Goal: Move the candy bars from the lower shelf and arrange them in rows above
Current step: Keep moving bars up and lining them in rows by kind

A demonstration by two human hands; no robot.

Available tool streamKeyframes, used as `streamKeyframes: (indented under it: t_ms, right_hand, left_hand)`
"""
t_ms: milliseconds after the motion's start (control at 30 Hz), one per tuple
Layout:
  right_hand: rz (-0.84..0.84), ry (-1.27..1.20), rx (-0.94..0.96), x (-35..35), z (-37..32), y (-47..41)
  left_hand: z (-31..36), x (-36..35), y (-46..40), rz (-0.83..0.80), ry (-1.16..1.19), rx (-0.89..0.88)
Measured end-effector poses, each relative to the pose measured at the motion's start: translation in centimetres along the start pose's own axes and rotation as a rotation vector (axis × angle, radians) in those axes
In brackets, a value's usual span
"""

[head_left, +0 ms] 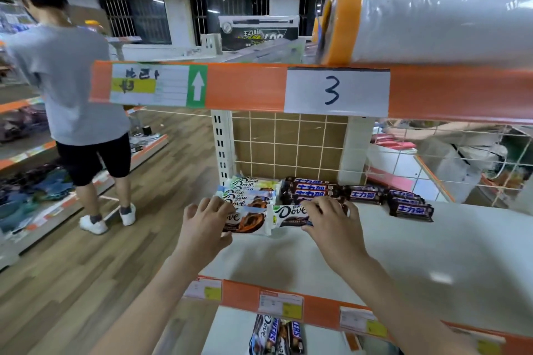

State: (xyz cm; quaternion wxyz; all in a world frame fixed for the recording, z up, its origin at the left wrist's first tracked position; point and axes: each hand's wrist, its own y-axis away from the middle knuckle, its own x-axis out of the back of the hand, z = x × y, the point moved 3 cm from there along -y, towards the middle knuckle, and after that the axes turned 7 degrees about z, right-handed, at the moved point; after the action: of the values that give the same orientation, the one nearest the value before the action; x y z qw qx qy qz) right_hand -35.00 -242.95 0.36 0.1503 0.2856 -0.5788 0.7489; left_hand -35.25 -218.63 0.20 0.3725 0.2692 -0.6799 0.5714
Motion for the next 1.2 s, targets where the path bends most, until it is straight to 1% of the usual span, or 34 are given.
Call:
streamKeyframes:
  t_ms: [200, 333, 400, 600, 733, 833, 1033, 1200]
  right_hand:
    - [-0.018, -0.020, 0.002, -1.0, -1.4, -0.8]
    - [-0.027, -0.024, 0.001, -1.5, -2.1, -1.0]
    - [-0.023, -0.024, -0.001, -1.6, -2.3, -1.1]
    - [-0.039, -0.020, -0.001, -2.0, -2.7, -0.9]
    - [-0.051, -0.035, -0.006, -2.0, -3.4, -1.0]
    - [-0.055, -0.049, -0.003, -1.9, -4.2, -1.1]
    - [-0.083, -0.064, 0.033, -1.9, -6.1, -1.5]
    - [-0.113, -0.100, 0.067, -2.3, -8.8, -2.2]
  left_hand:
    - [-1.2, -1.1, -0.1, 0.011, 0.015, -0.010]
    - [-1.6, -1.8, -0.4, -0.040, 0.061, 0.010]
    - [-1.6, -2.0, -0.5, -0.098, 0.111, 0.034]
    - [-2.2, -1.8, -0.2, -0.090, 0.166, 0.090]
    - [-2.1, -1.9, -0.2, -0.076, 0.194, 0.077]
    - [-2.0, -1.9, -0.5, -0.098, 0.218, 0.070]
    - [-2.9, -1.4, 0.2, -0.112, 0.175, 0.095]
    - [-4.9, -0.7, 1.1, -0.203, 0.123, 0.157]
